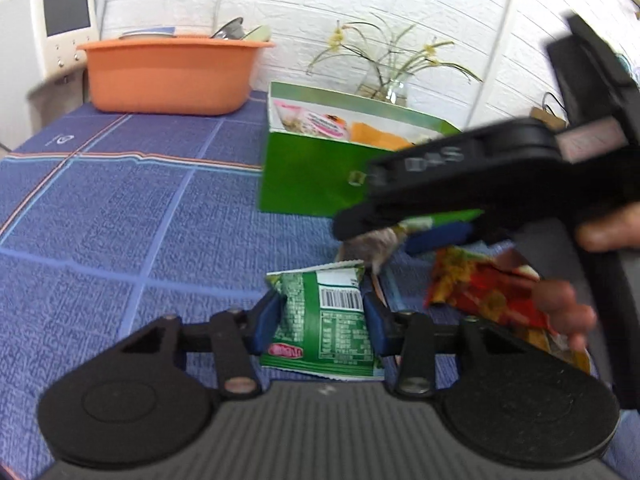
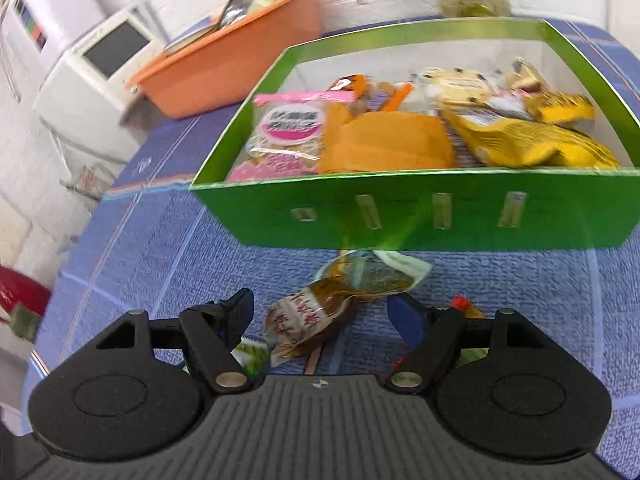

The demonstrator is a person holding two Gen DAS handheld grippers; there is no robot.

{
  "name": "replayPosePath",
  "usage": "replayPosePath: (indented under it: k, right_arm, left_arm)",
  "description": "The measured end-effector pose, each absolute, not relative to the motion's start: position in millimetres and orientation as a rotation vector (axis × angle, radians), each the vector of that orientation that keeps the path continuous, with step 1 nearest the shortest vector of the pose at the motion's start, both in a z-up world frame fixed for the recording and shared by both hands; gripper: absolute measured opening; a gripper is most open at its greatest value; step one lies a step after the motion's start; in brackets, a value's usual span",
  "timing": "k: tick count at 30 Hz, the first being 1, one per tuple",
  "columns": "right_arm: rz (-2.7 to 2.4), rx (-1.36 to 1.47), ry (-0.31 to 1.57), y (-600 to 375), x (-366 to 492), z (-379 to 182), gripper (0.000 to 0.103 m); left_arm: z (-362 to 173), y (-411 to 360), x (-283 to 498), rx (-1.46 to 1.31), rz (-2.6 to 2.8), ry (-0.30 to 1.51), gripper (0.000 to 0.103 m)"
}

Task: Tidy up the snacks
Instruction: 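Grasp the green snack bag with the left gripper while the right grasps the brown jerky pack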

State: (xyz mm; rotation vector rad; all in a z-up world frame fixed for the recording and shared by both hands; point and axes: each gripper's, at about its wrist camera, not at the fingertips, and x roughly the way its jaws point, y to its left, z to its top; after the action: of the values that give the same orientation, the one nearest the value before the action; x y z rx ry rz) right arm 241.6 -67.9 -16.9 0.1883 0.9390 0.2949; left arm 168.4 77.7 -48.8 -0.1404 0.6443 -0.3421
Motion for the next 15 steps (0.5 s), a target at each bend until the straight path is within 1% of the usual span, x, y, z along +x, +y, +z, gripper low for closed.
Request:
replayPosePath:
  k: [2,3,4,7,11,15]
  right_arm:
    - [0.317,0.116,0.918,-56.0,241.0,-18.5,0.103]
    - [0.319,0.071,0.9,-50.8,239.7,-19.4,0.097]
    - [0.322,0.032,0.88,-47.0,236.7,-20.0,0.081]
    - [0.353,0.03,0.865,-48.2,226.7,-20.1,0.078]
    - [0.43,0.159,0.792,-75.5,197.8,-15.6,0.079]
    - [0.479,0.133,0.624,-89.4,148.3,-1.9,0.079]
  left_arm:
    - [-49.7,77.0,161.3,-0.135,-0.354,0.64,0.043]
    - [-50.3,77.0,157.2,-0.133,-0.362,0.636,0.043]
    - [-51.1,78.0,152.8,-0.136,-0.375,0.634,0.043]
    - [-50.3,89.2,140.4,-0.183,-0.408,0.634,0.043]
    - [-43.4,108.2,123.1,-0.233,-0.379,0.6,0.041]
    - [-32.5,125.6,110.9,-0.272,-0.332,0.554,0.041]
